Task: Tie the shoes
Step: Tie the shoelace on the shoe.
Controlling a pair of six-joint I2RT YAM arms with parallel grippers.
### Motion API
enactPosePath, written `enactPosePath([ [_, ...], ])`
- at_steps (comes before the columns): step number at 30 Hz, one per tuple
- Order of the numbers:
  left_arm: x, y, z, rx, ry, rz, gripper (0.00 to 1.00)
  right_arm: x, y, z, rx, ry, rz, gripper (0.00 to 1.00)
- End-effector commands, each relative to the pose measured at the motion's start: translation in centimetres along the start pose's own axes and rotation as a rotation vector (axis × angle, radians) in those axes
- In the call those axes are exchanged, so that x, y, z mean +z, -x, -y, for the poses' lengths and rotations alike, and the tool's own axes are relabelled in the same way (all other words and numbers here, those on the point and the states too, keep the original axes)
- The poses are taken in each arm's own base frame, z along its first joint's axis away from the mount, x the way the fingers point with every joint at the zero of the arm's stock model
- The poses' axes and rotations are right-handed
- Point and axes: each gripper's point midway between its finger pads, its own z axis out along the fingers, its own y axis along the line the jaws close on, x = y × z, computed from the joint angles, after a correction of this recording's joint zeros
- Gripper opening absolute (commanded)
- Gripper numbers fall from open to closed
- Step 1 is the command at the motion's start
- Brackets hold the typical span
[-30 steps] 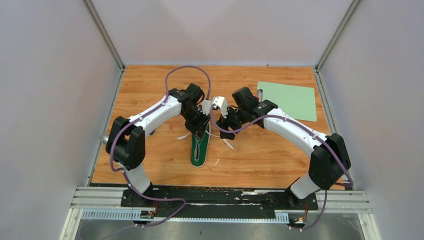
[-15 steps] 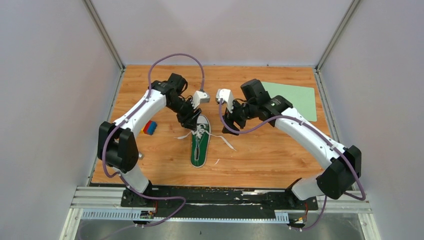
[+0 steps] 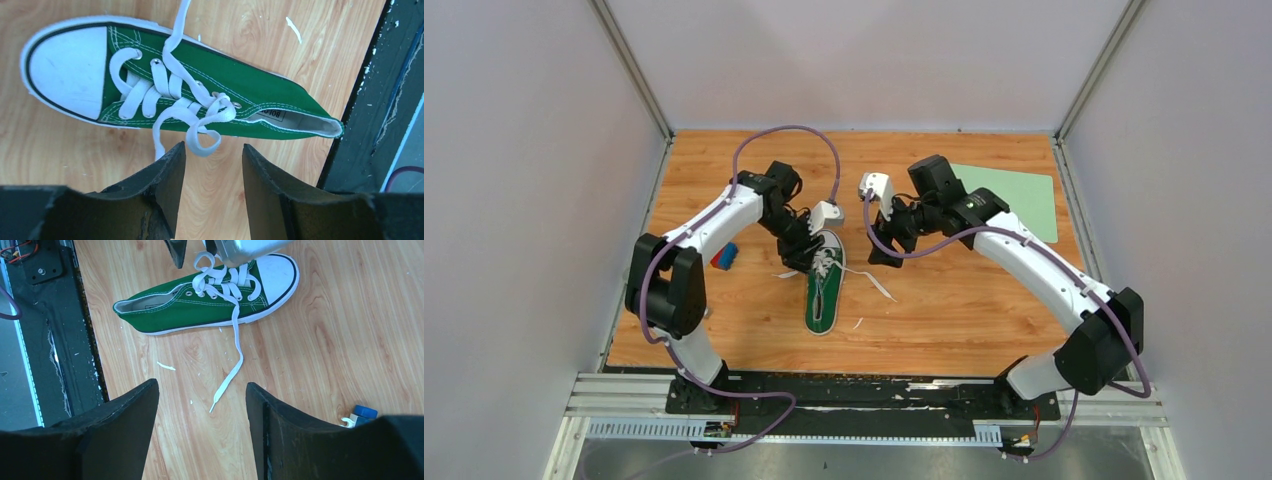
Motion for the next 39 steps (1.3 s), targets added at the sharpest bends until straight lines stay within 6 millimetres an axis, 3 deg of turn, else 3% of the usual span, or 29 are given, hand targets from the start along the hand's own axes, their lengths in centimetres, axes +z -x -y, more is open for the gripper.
enactPosePath([
  [1,0.2,1.3,-1.1,-0.064,0.062,0.08,0.51,0.3,1.3,1.0,-0.015,-0.014,0.029,0.65],
  [6,0.7,2.4,-1.3,-0.108,0.039,0.139,0.36,1.9,1.3,1.4,0.029,0.024,0.016,0.65],
  [9,0.5,2.6,-1.3,-0.093,0.027,0.143,0.13,2.6,1.8,2.0,0.034,0.033,0.02,0.65],
  [12,-0.1,1.9,-0.9,-0.073,0.014,0.088,0.0,3.1,2.6,2.4,0.019,0.04,0.034,0.65],
  [15,-1.6,1.8,-0.7,-0.049,0.013,0.031,0.0,3.5,3.6,2.9,0.004,0.047,0.058,0.64],
  [18,-2.5,2.5,-0.4,-0.039,-0.022,0.016,0.06,3.8,5.2,3.1,0.012,0.059,0.107,0.61],
  [21,-2.8,2.5,1.4,-0.115,-0.132,0.01,0.1,4.1,6.3,3.3,0.05,0.044,0.181,0.6],
  [26,-2.4,2.8,2.7,-0.251,-0.272,0.043,0.13,6.3,4.7,3.0,0.051,0.064,0.237,0.59],
  [31,-2.0,2.7,1.5,-0.346,-0.262,0.07,0.15,9.1,3.2,1.7,0.082,0.129,0.243,0.56],
  [39,-2.2,2.7,1.0,-0.421,-0.299,0.11,0.26,12.0,3.2,1.0,0.085,0.148,0.272,0.57],
])
